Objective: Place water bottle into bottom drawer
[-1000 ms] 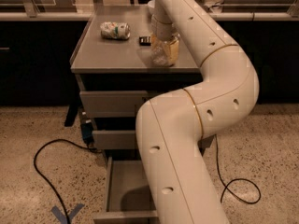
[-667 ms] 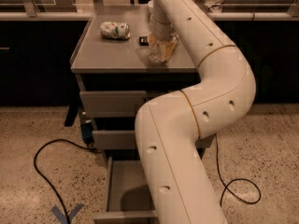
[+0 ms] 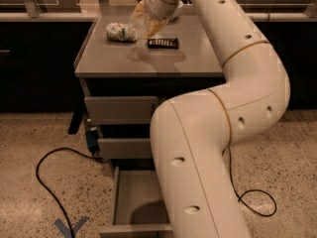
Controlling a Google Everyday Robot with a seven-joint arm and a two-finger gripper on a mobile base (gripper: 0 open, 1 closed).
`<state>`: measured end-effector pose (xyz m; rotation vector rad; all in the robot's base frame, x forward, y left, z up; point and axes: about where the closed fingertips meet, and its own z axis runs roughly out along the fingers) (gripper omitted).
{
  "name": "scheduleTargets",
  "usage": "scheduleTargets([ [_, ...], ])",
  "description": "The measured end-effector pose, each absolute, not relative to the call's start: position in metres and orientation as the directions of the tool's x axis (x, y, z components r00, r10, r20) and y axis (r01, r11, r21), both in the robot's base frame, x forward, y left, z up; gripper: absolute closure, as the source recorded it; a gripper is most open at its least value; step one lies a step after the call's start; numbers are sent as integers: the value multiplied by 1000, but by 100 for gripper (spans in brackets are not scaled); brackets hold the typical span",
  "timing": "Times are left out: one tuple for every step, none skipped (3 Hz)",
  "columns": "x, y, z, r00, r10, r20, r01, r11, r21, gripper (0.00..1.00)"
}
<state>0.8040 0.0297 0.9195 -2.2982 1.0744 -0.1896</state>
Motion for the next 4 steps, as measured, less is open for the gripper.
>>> scheduleTargets([
  [783,87,961,712,-664,-229,-613,-428,-664,100],
  [738,113,1026,751,-604,-266,-550,-350,-758,100],
  [676,106,1073,759,-579,-298,-536,-295,-791,100],
  [621,99,1069,755,-578,-310,-550,-300,-779,100],
])
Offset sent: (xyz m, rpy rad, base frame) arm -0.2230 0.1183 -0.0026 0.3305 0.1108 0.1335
